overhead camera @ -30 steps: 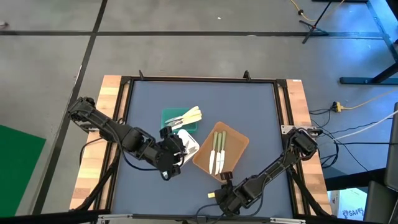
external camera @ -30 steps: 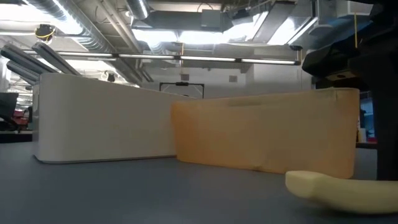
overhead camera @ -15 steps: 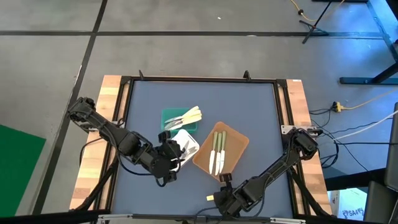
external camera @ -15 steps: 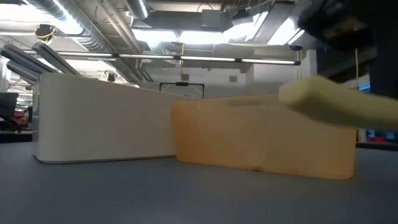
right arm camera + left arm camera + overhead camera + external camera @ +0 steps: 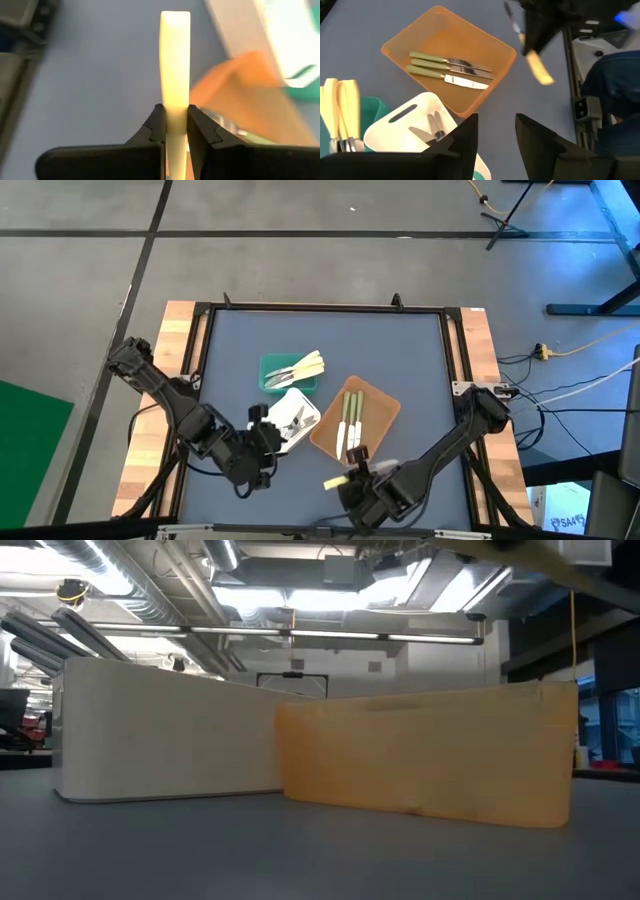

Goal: Sort silverware by color (type)
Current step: Put the yellow knife into the blue bin

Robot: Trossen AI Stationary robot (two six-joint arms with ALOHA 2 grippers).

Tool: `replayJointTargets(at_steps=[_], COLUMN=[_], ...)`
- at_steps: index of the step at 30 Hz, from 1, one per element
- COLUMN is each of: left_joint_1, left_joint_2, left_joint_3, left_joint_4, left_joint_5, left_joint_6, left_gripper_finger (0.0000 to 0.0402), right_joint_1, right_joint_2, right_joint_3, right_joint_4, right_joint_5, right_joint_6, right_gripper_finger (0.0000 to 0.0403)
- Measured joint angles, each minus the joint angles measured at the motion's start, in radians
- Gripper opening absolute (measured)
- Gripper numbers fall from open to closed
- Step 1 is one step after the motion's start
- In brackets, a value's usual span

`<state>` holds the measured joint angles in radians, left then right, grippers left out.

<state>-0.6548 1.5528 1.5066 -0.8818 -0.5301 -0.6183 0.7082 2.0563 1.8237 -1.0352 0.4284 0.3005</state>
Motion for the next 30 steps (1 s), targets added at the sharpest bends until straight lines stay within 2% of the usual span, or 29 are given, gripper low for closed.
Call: replayJointTargets(at_steps=[9, 15, 19, 22, 27, 30], left_joint_1=[-0.067, -0.098, -0.13, -0.163, -0.227, -0.269], left_joint_2=[0.0, 0.0, 0.0, -0.013, -0.045, -0.052], left_joint_3=[0.0, 0.0, 0.0, 0.0, 0.0, 0.0], left_joint_4=[0.0, 0.0, -0.008, -0.053, -0.182, -0.26], left_joint_5=[-0.001, -0.015, -0.067, -0.067, -0.107, -0.192], left_joint_6=[-0.008, -0.073, -0.052, -0.065, -0.219, -0.346], left_gripper_finger=[0.0125, 0.0125, 0.0125, 0.0125, 0.0125, 0.0125], right_joint_1=[-0.083, -0.146, -0.18, -0.196, -0.228, -0.249], right_joint_2=[0.0, 0.0, 0.0, 0.0, 0.0, 0.0], right_joint_3=[0.109, 0.116, 0.116, 0.116, 0.116, 0.116], right_joint_4=[-0.099, -0.016, 0.104, 0.217, 0.394, 0.485], right_joint_5=[0.173, 0.266, 0.272, 0.258, 0.174, 0.173], right_joint_6=[-0.037, -0.013, -0.031, -0.101, -0.156, -0.148], right_gripper_finger=[0.003, 0.003, 0.003, 0.003, 0.003, 0.003])
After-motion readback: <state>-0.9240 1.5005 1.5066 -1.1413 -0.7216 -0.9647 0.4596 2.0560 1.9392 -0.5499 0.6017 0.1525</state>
